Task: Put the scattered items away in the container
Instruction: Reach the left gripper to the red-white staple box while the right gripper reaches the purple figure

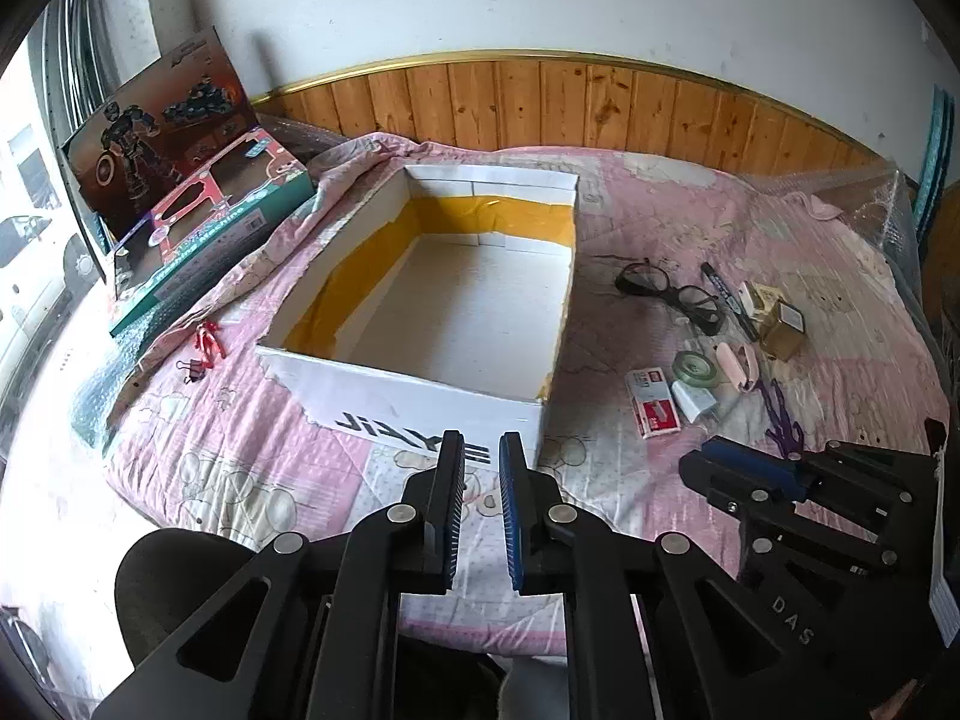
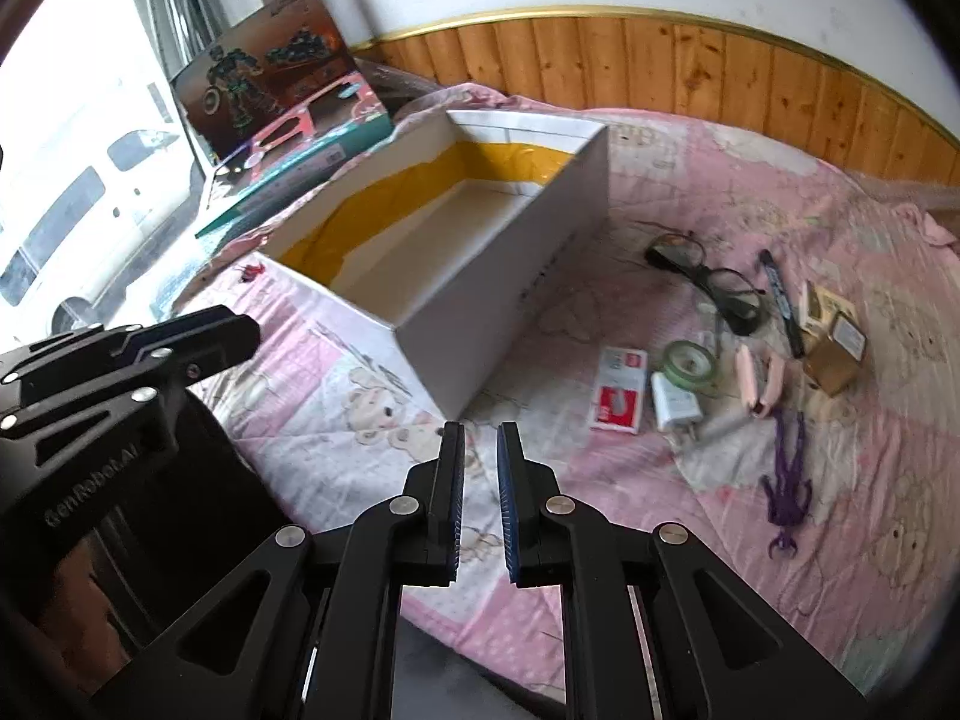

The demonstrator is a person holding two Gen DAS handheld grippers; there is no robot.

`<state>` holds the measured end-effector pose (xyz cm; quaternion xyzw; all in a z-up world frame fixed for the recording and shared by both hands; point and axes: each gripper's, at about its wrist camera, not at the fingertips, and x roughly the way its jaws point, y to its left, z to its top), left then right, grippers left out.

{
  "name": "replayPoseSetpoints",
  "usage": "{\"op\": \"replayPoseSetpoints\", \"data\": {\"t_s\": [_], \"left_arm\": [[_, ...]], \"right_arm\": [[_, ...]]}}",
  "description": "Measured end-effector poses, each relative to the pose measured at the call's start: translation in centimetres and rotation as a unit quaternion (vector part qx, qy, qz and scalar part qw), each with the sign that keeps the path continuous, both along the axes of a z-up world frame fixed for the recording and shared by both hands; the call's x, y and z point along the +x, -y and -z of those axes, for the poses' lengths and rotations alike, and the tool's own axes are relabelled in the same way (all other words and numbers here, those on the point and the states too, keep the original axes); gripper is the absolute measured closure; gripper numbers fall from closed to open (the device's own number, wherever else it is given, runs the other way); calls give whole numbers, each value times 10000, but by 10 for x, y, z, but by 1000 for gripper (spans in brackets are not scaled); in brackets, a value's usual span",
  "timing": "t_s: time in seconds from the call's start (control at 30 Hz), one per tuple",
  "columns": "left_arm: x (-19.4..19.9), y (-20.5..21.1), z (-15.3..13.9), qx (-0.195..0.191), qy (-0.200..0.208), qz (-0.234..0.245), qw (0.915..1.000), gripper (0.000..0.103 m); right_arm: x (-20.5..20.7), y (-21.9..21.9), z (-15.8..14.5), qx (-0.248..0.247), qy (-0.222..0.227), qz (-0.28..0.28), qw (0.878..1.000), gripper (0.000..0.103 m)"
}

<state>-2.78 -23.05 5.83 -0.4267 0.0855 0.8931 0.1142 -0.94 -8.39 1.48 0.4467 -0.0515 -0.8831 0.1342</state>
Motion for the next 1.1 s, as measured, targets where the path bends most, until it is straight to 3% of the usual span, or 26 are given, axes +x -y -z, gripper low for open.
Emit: {"op": "replayPoseSetpoints", "data": {"t_s": [0.37, 0.43, 0.47, 0.5, 0.6, 0.7, 1.1], "left_arm": [[3, -17, 2, 1, 120, 130, 9998, 91], [3, -18, 1, 10, 142, 133, 9998, 89], [3, -18, 2, 2, 160, 127, 9998, 88], [2, -19, 2, 5, 183, 128, 9998, 86], [2, -21, 4, 4, 209, 117, 9997, 73], [2, -24, 6, -1, 229, 157, 9996, 67], [-6, -61, 24, 271, 577, 680, 9956, 51]], "right_arm": [[6, -26, 7, -287, -75, 71, 9995, 87], [7, -29, 7, -344, -98, 111, 9993, 72], [7, -31, 7, -381, -100, 134, 9991, 62], [7, -33, 7, -418, -96, 162, 9989, 60], [6, -43, 9, -498, -43, 258, 9984, 58], [5, -56, 13, -643, 33, 371, 9972, 57], [-3, -123, 37, -915, 370, 1125, 9887, 54]]}}
